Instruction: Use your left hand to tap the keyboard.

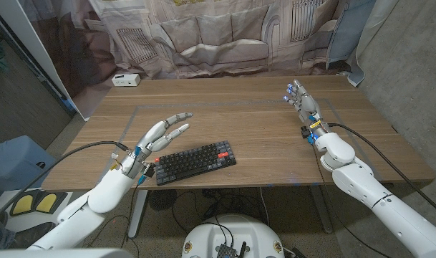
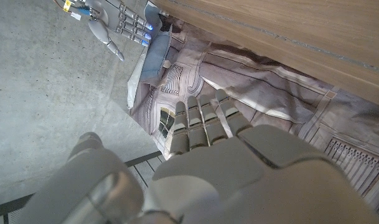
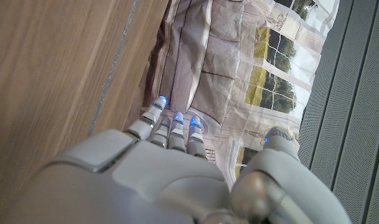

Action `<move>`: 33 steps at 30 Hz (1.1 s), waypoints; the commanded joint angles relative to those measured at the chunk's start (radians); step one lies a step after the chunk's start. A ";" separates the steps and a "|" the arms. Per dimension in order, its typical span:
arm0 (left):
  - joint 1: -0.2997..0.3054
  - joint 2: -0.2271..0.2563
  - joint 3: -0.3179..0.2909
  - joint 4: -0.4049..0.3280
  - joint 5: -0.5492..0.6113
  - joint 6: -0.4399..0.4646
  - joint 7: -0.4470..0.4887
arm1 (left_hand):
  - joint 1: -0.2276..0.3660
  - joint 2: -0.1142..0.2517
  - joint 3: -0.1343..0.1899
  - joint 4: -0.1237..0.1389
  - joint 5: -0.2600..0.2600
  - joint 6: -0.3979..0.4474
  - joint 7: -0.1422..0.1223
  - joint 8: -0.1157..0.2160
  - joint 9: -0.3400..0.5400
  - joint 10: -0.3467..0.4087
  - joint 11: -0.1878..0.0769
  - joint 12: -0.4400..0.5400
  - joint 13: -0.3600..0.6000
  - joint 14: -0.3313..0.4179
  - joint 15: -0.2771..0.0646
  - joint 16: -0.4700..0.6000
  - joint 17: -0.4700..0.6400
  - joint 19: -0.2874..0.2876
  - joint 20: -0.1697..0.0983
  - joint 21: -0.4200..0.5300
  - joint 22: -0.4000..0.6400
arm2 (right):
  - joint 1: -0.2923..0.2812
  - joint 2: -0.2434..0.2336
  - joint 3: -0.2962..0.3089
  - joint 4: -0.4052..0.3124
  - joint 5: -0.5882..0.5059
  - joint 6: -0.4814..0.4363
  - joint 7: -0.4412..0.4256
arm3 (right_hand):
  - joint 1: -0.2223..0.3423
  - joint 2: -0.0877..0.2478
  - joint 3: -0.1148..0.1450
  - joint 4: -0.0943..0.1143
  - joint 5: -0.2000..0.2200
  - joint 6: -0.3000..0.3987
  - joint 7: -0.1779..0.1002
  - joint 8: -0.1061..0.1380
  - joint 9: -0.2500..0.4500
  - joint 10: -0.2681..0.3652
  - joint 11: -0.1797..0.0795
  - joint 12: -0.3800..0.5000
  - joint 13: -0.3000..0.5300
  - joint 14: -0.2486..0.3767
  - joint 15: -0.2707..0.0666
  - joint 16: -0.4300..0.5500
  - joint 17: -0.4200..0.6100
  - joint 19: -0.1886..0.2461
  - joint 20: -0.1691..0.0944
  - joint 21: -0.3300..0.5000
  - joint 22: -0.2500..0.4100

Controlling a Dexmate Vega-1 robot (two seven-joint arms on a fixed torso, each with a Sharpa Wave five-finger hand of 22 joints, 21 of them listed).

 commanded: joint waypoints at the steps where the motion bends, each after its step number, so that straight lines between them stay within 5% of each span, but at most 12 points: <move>1: 0.031 -0.003 -0.043 -0.076 0.236 0.076 0.096 | 0.012 0.003 0.001 -0.007 0.004 0.012 0.000 0.007 0.003 0.016 0.000 0.005 0.001 0.013 -0.003 0.002 0.003 0.010 0.003 -0.003 0.005 | 0.000 -0.003 -0.003 0.000 0.001 0.002 0.009 | -0.002 0.012 0.004 -0.005 0.005 0.006 0.001 0.004 0.004 0.011 0.004 0.000 0.000 0.005 0.009 -0.002 0.001 0.009 0.003 -0.004 0.001; 15: 0.030 0.045 -0.029 -0.170 0.497 0.220 0.203 | 0.000 0.011 -0.002 0.001 0.004 0.035 -0.016 0.008 0.004 0.015 0.000 0.000 -0.001 0.008 -0.003 -0.005 0.004 0.006 0.001 -0.014 0.006 | -0.025 0.000 0.012 0.005 0.014 0.024 0.004 | -0.003 0.013 0.002 -0.005 0.005 0.008 0.001 0.004 0.004 0.012 0.000 -0.001 0.000 0.006 0.010 -0.003 -0.001 0.011 0.004 -0.008 0.001; 22: 0.015 0.093 -0.001 -0.200 0.504 0.263 0.179 | -0.031 0.011 -0.016 0.016 0.005 0.042 -0.025 0.002 0.004 -0.008 -0.007 -0.012 -0.001 -0.012 0.002 -0.016 0.007 -0.011 0.004 -0.030 0.008 | -0.037 -0.007 0.017 0.005 0.018 0.030 0.010 | -0.003 0.013 0.002 -0.006 0.005 0.008 -0.001 0.004 0.004 0.013 -0.002 -0.001 0.000 0.007 0.010 -0.003 -0.002 0.012 0.005 -0.010 0.001; 33: 0.003 0.161 0.040 -0.294 0.557 0.416 0.074 | -0.121 0.015 -0.060 0.065 0.016 0.080 -0.041 -0.009 0.003 -0.131 -0.014 -0.056 -0.003 -0.155 0.011 -0.043 0.009 -0.118 0.021 -0.108 0.010 | -0.051 -0.011 0.027 0.006 0.032 0.035 0.017 | -0.004 0.014 0.001 -0.006 0.005 0.011 0.000 0.005 0.004 0.015 -0.003 -0.001 -0.001 0.008 0.009 -0.002 -0.003 0.015 0.006 -0.012 0.001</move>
